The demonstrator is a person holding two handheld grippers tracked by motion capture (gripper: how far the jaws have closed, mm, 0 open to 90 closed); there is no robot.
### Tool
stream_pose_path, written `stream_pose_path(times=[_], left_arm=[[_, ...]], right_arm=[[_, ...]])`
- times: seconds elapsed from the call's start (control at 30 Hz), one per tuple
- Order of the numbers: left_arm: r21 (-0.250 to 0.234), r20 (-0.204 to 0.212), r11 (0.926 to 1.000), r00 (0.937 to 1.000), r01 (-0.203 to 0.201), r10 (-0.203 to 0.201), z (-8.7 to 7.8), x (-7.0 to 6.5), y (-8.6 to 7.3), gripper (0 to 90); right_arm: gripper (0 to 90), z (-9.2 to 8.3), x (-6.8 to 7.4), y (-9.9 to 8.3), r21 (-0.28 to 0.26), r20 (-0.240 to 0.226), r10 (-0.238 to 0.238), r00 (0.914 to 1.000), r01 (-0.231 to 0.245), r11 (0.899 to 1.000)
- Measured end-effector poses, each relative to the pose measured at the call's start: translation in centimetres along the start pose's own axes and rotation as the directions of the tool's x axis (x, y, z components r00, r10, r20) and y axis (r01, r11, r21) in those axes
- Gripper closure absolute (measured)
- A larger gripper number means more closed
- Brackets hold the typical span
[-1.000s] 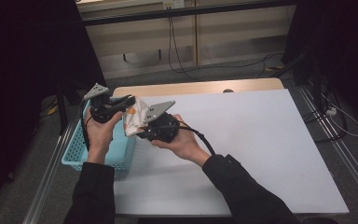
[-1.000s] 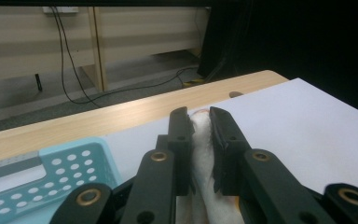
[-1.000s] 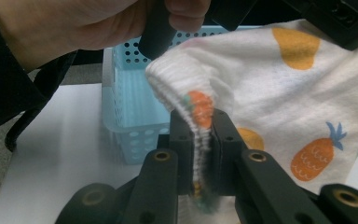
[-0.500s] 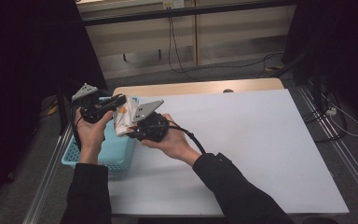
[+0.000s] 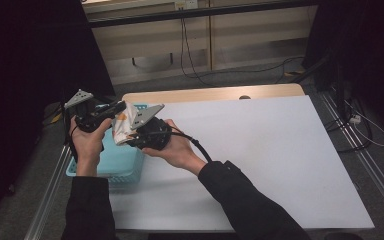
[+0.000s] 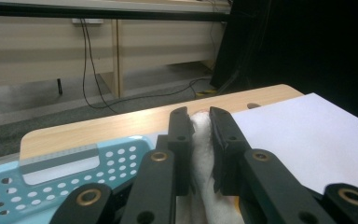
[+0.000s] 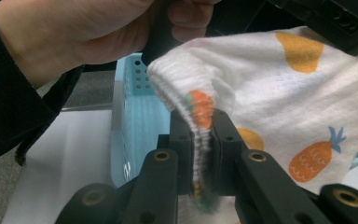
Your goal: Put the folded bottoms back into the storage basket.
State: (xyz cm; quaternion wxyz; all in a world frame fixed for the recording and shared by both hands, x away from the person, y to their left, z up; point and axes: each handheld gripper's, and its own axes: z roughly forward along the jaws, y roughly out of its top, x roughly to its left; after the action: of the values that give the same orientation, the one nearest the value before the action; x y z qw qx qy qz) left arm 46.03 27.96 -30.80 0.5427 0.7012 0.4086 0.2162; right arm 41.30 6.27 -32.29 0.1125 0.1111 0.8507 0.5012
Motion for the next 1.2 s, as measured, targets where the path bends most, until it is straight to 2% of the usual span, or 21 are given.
stream_pose_path(times=[0.37,0.47,0.77,1.2], left_arm=[[-0.028,-0.024,0.9992,0.9993,0.029,-0.029,-1.6,1.4,0.1,79.9],[-0.021,-0.04,0.9996,0.999,0.02,-0.02,-1.8,1.5,0.1,79.9],[-0.031,-0.066,0.9988,0.997,0.037,-0.039,-2.4,2.8,-0.3,79.9],[-0.001,-0.115,0.9988,0.9921,0.049,-0.049,-2.3,4.1,-1.3,79.9]], right_arm=[[82.1,1.4,0.3,1.9,-0.001,-0.014,-0.018,0.9997,0.018,1.0],[82.1,1.9,0.4,2.2,0.001,-0.022,-0.018,0.9996,0.018,1.0],[82.1,2.9,0.2,2.5,0.005,-0.031,-0.01,0.9995,0.01,1.0],[82.1,5.2,-0.4,2.0,0.021,-0.045,0.012,0.9989,-0.011,1.0]])
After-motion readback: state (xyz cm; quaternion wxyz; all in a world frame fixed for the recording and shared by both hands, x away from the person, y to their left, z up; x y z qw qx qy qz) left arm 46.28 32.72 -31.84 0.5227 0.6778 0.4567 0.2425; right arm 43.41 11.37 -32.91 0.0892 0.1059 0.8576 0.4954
